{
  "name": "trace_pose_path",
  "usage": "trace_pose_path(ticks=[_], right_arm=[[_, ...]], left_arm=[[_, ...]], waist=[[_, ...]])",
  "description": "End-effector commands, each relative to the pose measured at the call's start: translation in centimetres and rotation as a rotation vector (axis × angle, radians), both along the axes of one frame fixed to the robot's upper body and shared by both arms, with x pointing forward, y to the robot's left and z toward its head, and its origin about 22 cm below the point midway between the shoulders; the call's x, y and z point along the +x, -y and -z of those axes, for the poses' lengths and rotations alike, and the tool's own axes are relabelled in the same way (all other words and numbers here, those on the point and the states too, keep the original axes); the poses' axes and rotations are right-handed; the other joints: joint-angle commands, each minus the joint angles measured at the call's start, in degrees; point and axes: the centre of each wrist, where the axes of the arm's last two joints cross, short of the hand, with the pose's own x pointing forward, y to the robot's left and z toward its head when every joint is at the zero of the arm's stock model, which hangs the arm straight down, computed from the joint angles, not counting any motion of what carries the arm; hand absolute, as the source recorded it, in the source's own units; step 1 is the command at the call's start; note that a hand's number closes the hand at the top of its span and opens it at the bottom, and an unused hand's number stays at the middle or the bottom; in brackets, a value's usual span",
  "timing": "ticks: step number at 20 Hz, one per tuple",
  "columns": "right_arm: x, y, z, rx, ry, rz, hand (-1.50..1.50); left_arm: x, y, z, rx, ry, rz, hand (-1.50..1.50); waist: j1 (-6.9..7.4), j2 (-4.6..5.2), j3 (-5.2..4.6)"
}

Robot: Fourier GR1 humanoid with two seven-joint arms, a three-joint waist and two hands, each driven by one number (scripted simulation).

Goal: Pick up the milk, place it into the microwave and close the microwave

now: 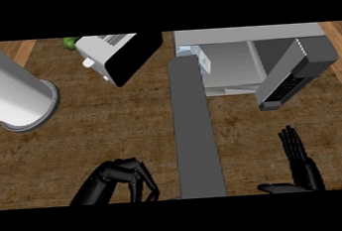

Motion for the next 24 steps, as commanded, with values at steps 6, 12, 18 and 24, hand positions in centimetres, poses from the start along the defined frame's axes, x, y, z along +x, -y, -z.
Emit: trace_pose_path(ticks=[6,12,18,24], right_arm=[[-4.7,1.7,-0.1,0.065,0.067,-0.034,-1.50],[-6.7,4.4,-2.4,0.074,0.117,-0.047,-1.50],[-6.4,4.4,-4.8,0.086,0.189,-0.097,-1.50],[-4.2,2.6,-8.0,0.134,0.269,-0.234,-1.50]], left_arm=[[2.1,5.4,2.3,0.130,-0.113,0.279,1.50],[4.7,10.0,4.1,0.205,-0.020,0.292,1.50],[4.4,14.2,4.8,0.299,-0.038,0.314,1.50],[4.5,16.0,5.5,0.309,-0.141,0.315,1.50]], waist=[[0.17,0.15,0.08],[-0.61,0.25,0.05],[-2.17,0.34,0.04],[-5.34,0.56,-0.05]])
